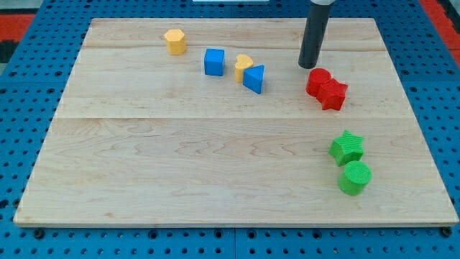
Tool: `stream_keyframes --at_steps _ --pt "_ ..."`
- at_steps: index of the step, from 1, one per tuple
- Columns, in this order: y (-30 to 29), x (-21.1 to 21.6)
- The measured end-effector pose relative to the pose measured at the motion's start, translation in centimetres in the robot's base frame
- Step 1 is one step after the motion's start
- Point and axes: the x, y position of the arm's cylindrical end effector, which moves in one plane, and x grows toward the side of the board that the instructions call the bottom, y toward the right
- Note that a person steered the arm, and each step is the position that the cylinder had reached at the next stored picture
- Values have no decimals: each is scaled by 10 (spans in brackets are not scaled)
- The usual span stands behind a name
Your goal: Place your hand to the right of the blue triangle
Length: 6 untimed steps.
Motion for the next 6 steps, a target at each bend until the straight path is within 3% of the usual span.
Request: stream_keyframes --at_steps 5,6 --pt "-4 6" --pt "-38 27"
